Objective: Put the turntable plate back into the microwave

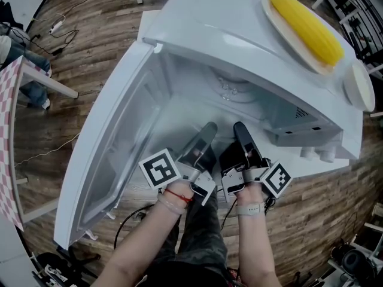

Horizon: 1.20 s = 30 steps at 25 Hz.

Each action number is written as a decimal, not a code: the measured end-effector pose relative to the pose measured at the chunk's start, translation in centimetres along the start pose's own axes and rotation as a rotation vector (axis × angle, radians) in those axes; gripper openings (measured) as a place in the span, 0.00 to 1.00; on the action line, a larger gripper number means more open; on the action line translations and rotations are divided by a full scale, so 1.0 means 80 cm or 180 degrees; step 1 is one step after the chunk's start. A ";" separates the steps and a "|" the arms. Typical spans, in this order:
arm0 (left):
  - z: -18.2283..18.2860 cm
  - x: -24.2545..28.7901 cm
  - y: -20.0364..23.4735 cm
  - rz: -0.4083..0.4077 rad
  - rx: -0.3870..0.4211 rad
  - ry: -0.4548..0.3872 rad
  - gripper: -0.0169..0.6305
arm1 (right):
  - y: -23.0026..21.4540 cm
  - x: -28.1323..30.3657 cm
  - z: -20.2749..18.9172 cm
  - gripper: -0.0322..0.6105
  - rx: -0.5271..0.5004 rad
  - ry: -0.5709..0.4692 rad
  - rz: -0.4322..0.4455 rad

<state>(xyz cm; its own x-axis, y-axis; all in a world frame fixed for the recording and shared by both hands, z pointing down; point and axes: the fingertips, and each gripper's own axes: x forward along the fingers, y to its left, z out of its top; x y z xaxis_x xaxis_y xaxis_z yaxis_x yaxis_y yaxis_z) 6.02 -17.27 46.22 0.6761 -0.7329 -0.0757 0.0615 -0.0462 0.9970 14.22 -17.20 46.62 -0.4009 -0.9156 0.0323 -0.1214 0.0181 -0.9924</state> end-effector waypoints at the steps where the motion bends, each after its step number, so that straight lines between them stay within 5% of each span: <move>1: -0.001 0.000 0.000 0.0014 0.0000 -0.0001 0.09 | 0.000 0.001 0.001 0.12 -0.0023 0.0010 -0.0011; 30: 0.004 0.012 0.000 -0.0014 -0.0098 0.0029 0.09 | 0.005 0.018 0.011 0.13 -0.0263 -0.0087 -0.0165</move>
<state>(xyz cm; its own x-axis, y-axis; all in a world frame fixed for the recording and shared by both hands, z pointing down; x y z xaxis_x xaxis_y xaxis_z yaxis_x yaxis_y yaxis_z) 6.47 -18.17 46.18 0.6825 -0.7265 -0.0804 0.0870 -0.0285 0.9958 14.41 -18.83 46.20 -0.3674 -0.9267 0.0791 -0.2162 0.0024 -0.9763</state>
